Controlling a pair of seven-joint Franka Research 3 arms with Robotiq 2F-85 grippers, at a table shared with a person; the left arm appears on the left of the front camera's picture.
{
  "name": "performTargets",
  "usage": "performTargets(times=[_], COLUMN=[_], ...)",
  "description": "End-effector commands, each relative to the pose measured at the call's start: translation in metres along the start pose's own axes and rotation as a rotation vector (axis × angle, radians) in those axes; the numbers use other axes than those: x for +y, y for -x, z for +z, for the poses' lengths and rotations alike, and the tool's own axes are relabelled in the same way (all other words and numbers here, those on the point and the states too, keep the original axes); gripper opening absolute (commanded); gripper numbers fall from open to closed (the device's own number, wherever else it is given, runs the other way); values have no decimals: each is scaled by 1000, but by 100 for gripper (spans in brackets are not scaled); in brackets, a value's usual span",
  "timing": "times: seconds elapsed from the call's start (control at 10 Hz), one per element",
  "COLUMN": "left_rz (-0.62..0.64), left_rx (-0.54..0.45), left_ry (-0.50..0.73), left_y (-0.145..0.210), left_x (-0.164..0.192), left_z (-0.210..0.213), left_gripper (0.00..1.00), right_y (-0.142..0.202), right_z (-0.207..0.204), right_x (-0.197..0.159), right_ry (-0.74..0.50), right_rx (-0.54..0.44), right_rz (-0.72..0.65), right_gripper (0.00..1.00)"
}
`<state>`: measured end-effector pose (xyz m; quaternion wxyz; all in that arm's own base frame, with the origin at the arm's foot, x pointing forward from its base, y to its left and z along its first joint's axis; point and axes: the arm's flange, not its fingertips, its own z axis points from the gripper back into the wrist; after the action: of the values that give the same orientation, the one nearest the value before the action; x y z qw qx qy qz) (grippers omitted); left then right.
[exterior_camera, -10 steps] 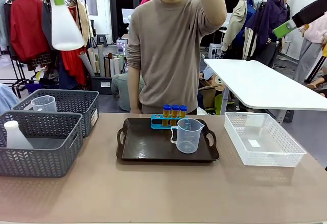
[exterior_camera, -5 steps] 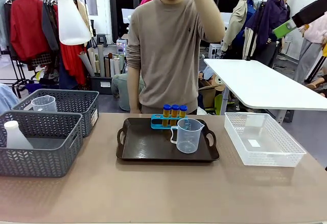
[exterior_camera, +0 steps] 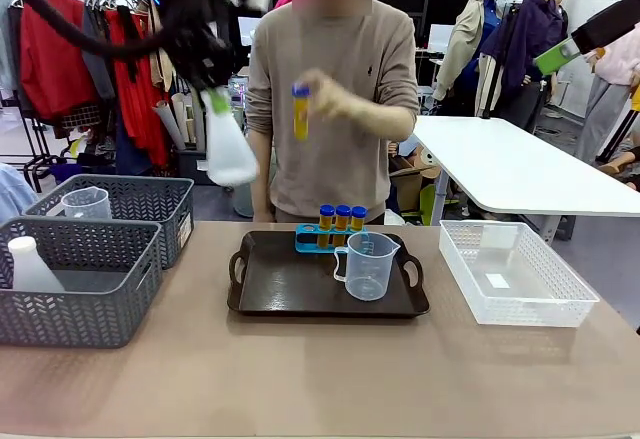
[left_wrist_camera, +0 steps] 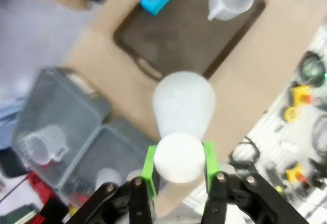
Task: Prepare the laboratory tools.
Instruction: Pick up one Small flask and place it on the Handle tray.
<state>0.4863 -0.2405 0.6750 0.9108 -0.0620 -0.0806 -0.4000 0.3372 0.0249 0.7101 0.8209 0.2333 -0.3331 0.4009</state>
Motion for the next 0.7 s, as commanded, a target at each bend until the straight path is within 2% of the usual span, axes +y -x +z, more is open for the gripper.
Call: performTargets(times=[0.0, 0.2, 0.6], left_rz=[-30, 22, 73], left_rx=[0, 35, 88], left_ry=[28, 23, 32], left_y=[4, 25, 104], left_x=[-9, 1, 3], left_z=[-11, 6, 50], left_gripper=[0, 0, 0], right_y=[-2, -2, -2], right_z=[0, 0, 0], right_x=[0, 0, 0], right_ry=[-13, -13, -13], right_rx=[-18, -18, -18], right_rz=[7, 7, 7], right_gripper=[100, 100, 100])
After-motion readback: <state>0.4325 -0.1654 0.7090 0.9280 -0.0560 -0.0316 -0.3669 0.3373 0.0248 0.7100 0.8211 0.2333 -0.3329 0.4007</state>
